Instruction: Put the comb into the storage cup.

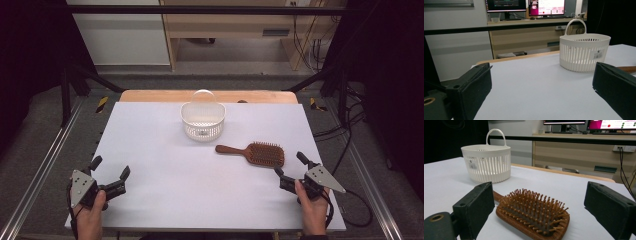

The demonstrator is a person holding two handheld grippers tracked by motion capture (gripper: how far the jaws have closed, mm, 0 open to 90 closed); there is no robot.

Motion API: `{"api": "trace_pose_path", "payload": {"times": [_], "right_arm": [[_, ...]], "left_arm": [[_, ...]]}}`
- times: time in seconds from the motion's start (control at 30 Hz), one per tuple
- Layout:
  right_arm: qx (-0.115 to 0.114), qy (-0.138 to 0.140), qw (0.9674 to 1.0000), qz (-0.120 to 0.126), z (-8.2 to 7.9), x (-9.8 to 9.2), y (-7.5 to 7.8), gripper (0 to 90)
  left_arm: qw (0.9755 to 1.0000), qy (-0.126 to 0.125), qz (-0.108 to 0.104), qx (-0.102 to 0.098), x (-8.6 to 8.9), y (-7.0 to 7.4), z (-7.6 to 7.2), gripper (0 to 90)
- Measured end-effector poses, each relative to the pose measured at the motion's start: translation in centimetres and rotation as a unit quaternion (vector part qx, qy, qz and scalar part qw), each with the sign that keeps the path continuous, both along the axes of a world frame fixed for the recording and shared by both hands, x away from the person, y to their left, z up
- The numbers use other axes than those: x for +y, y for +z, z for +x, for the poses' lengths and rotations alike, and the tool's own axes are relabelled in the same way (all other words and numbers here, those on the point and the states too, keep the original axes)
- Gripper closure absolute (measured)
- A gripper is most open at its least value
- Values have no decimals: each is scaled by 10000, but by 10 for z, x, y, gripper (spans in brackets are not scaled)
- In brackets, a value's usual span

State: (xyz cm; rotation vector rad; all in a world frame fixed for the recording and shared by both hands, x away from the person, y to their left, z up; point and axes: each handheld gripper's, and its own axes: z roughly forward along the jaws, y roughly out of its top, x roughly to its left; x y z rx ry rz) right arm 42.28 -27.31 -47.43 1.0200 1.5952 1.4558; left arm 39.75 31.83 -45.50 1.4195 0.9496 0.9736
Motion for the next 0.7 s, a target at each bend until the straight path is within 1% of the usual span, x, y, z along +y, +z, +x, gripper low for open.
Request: {"api": "trace_pose_path", "payload": {"times": [0.13, 0.33, 0.37, 0.4, 0.43, 0.47, 0.5, 0.53, 0.57, 0.6, 0.63, 0.7], "right_arm": [[26, -7, 10000, 31, 0, 1, 0, 86], [116, -57, 9999, 20, 0, 1, 0, 90], [190, -135, 9997, 12, 0, 1, 0, 91], [190, -135, 9997, 12, 0, 1, 0, 91], [230, -196, 9995, 8, 0, 1, 0, 94], [243, -286, 9993, -9, 1, 1, 1, 106], [302, -454, 9985, -18, 1, 3, 3, 134], [318, -471, 9984, -25, 0, 4, 3, 156], [318, -471, 9984, -25, 0, 4, 3, 156], [396, -517, 9977, -196, -2, 5, 4, 311], [404, -523, 9974, -277, -3, 6, 4, 361], [471, -499, 9971, -342, -5, 6, 5, 524]], "left_arm": [[9999, -111, -21, 34, -2, -1, 1, 24], [9999, -139, -45, 73, -2, -1, 2, 24], [9999, -138, -45, 76, -2, -2, 2, 24], [9999, -137, -52, 81, -2, -2, 2, 24], [9998, -139, -65, 88, -2, -2, 2, 24], [9998, -137, -69, 93, -2, -2, 2, 24], [9998, -130, -79, 93, -1, -2, 2, 24], [9998, -129, -85, 99, -1, -2, 3, 24], [9998, -129, -85, 99, -1, -2, 3, 24], [9998, -122, -96, 111, -1, -3, 3, 24], [9998, -122, -96, 111, -1, -3, 3, 24], [9998, -124, -95, 118, -1, -3, 3, 24]]}}
